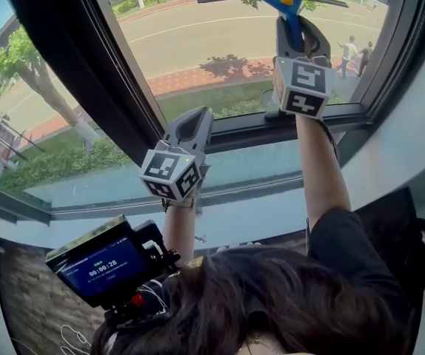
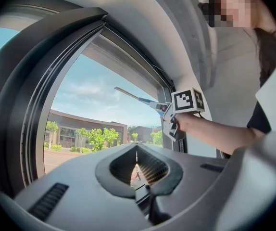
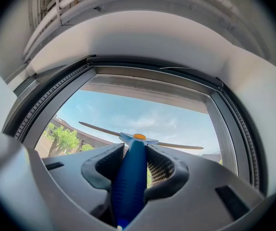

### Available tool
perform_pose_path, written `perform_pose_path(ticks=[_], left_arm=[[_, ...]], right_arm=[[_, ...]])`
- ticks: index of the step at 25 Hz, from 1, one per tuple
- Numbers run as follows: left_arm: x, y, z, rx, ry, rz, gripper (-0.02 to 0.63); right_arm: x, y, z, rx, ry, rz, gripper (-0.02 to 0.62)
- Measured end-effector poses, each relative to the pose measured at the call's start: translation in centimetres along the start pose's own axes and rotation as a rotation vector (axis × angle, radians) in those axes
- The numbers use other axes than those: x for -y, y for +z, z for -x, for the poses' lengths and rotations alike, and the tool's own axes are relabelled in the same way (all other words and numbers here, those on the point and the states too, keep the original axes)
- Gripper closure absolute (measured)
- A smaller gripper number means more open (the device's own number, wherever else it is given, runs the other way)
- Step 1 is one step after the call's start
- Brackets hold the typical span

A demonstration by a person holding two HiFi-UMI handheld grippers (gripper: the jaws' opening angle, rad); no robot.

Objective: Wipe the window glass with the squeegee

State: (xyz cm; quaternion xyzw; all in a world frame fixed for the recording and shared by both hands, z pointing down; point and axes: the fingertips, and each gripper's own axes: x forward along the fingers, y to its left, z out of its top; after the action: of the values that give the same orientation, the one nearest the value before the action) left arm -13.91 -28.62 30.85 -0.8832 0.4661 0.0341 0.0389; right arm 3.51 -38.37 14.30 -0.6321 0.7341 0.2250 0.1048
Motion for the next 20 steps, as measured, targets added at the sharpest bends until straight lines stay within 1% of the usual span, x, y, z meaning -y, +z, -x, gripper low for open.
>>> perform_pose_path(ticks=[6, 20], left_arm=[[-0.1, -0.2, 0.3, 0.0, 0.004, 0.009, 0.604], [-0.1, -0.9, 0.5, -0.009, 0.007, 0.022, 0.604]], right_arm=[[-0.6, -1.4, 0.7, -0.016, 0.003, -0.005, 0.456], [-1.4, -5.1, 2.5, -0.063, 0.016, 0.023, 0.455]])
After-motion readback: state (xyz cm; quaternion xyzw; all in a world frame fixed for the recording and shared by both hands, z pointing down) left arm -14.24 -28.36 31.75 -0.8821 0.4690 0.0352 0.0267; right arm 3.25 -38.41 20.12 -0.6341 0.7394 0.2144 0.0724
